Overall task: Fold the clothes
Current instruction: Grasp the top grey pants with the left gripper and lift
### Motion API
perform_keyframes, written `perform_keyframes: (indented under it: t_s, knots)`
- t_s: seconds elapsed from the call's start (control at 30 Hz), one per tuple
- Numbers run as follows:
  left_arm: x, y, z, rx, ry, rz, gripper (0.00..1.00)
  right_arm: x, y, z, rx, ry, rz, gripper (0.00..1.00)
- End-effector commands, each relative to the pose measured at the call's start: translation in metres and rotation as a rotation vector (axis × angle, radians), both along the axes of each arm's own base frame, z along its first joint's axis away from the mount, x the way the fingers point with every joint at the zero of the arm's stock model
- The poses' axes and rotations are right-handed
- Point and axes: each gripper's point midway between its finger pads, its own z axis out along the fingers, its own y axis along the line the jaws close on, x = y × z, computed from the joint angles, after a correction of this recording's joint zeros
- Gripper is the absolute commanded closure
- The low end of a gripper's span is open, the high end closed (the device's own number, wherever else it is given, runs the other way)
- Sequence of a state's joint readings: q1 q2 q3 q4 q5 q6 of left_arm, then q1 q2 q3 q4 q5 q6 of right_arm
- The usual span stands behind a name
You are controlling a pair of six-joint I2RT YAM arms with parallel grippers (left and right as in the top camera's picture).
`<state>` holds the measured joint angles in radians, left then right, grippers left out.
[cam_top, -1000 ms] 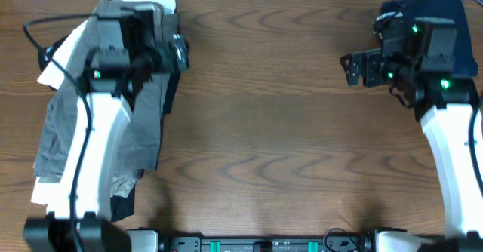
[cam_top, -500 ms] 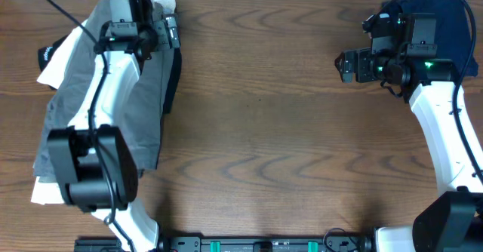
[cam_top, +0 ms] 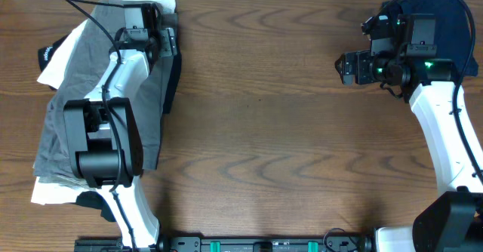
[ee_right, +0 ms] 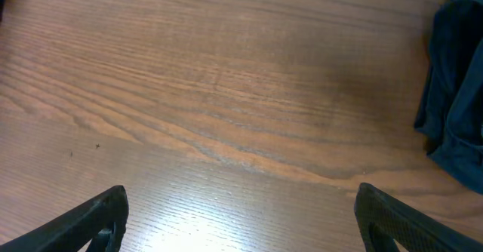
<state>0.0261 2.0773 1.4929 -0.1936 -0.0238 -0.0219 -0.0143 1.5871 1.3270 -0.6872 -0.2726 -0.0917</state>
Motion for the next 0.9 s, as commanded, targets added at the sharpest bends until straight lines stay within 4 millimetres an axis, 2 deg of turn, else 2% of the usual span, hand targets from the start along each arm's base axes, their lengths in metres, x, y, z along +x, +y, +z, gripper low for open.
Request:
perform_keyframes:
  t_s: [0.0,0.27,0.53,0.63,0.8,0.87]
  knots:
    - [0.005,0.005,-0.003,0.023,0.002,0.009,0.25,0.002,0.008,0.006,0.004,-0.014,0.026,0.06]
    - [0.004,0.008,-0.009,0.038,0.015,0.021,0.3,0.002,0.008,0.006,0.004,-0.015,0.026,0.06]
    - [0.001,0.008,-0.034,0.037,0.063,0.02,0.3,0.002,0.008,0.006,0.004,-0.015,0.026,0.06]
    - [0.001,0.008,-0.037,0.037,0.068,0.02,0.36,0.002,0.008,0.006,0.004,-0.015,0.026,0.06]
    - [0.005,0.011,-0.033,0.048,0.047,0.031,0.53,0.002,0.008,0.006,0.004,-0.015,0.026,0.06]
    - [0.005,0.012,-0.033,0.051,0.045,0.033,0.55,0.002,0.008,0.006,0.003,-0.015,0.026,0.06]
